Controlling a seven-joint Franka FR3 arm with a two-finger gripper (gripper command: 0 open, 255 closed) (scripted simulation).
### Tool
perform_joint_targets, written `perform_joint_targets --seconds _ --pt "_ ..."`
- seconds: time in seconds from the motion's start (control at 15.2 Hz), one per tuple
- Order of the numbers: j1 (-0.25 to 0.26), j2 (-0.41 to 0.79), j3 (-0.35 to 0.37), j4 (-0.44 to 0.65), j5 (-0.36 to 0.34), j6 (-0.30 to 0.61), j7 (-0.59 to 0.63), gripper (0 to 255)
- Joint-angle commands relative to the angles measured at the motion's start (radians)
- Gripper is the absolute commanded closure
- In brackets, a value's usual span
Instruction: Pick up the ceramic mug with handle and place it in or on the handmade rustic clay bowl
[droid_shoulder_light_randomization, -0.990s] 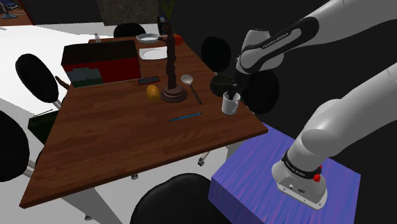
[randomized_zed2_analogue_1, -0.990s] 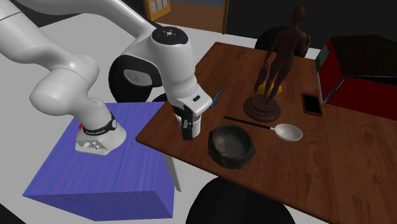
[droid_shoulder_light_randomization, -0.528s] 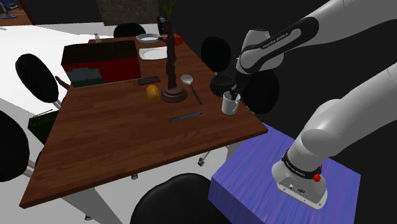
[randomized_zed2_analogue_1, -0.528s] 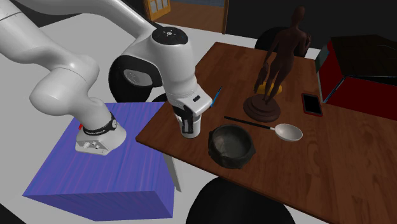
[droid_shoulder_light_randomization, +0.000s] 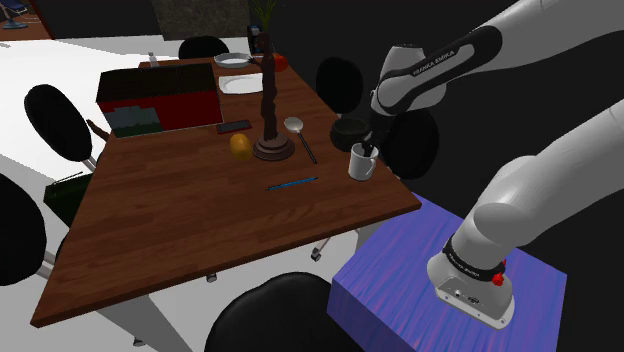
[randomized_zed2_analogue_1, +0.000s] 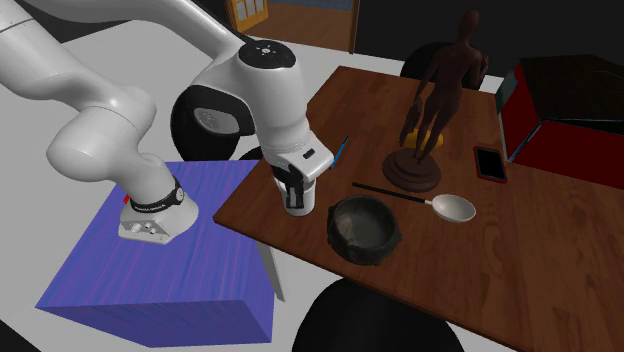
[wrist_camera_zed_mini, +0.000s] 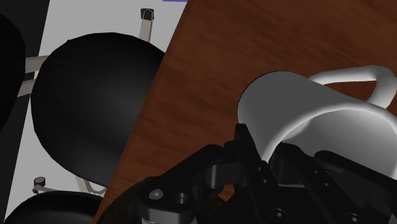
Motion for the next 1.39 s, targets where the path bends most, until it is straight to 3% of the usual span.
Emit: perform_joint_targets --seconds 0.0,1.32 --pt "-0.003 -0.016 0.003 0.01 -0.004 -0.026 0.004 255" --pt "-0.014 -0.157 0.033 0.183 -0.022 -0.338 0.041 255"
